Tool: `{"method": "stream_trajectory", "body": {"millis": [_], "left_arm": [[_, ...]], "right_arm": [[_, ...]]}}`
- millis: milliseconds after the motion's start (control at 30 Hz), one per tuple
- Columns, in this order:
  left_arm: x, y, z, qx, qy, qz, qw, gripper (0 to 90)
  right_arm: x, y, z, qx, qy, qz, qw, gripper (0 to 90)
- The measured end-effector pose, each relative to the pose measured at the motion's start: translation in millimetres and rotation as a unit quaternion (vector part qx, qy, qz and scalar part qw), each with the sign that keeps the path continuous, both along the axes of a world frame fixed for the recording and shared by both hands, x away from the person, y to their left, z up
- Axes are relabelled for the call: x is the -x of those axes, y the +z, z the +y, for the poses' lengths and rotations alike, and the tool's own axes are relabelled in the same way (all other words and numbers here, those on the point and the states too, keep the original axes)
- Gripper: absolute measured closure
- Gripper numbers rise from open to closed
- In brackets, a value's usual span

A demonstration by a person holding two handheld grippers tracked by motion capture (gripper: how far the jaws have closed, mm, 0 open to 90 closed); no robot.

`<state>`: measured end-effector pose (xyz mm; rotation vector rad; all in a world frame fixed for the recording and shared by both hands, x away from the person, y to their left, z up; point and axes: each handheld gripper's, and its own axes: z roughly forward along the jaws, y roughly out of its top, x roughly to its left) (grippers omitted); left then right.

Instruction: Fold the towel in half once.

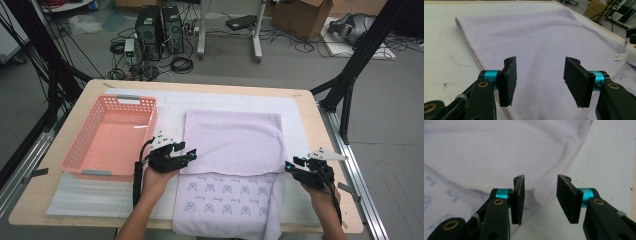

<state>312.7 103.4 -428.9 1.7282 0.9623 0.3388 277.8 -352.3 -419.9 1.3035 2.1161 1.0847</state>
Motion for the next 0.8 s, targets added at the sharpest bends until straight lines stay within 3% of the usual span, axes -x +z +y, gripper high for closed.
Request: {"method": "stream_trajectory", "body": {"millis": [267, 433, 633, 800], "left_arm": [[21.8, -8.1, 7.2, 0.001, -0.011, -0.002, 0.9999, 43.7], [36.4, -9.7, 7.6, -0.007, -0.023, -0.011, 0.9997, 43.4], [50.2, -11.6, 6.9, -0.015, -0.031, -0.019, 0.9992, 43.5], [60.9, -14.8, 6.6, -0.015, -0.040, -0.024, 0.9988, 43.5]], "right_arm": [[26.9, -1.1, 9.6, 0.013, 0.022, -0.004, 0.9997, 57.6], [44.3, -8.9, 13.4, 0.007, 0.023, 0.011, 0.9996, 52.2], [61.2, -22.0, 13.4, -0.004, 0.032, 0.015, 0.9994, 56.9], [71.1, -18.9, 19.2, 0.002, 0.050, 0.010, 0.9987, 61.3]]}}
